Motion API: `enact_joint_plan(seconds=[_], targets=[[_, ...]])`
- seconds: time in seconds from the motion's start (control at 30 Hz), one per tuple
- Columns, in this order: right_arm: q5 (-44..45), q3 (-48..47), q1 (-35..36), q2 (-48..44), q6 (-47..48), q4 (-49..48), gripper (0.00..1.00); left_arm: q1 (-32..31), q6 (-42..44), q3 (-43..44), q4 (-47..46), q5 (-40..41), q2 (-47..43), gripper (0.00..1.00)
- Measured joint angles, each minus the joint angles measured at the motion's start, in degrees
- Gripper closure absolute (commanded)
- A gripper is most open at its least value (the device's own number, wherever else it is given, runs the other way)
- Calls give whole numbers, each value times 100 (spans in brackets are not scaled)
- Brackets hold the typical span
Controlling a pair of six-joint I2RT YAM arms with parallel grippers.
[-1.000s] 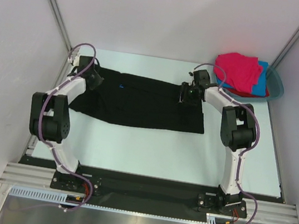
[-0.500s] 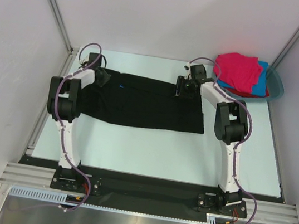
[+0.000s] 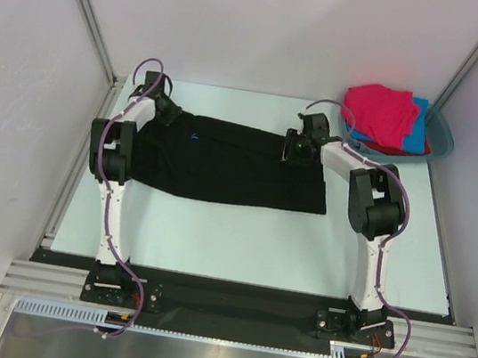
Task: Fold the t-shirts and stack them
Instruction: Fold the tshirt
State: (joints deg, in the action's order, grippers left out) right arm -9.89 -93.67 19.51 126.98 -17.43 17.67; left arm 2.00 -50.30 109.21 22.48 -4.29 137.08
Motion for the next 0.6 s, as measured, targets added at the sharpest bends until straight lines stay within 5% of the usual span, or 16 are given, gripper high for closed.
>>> enact_joint_plan(seconds=[0.6], targets=[[439,2393,691,-1504,-356,-881,51,-192,645,1779,944,-402,935,81]])
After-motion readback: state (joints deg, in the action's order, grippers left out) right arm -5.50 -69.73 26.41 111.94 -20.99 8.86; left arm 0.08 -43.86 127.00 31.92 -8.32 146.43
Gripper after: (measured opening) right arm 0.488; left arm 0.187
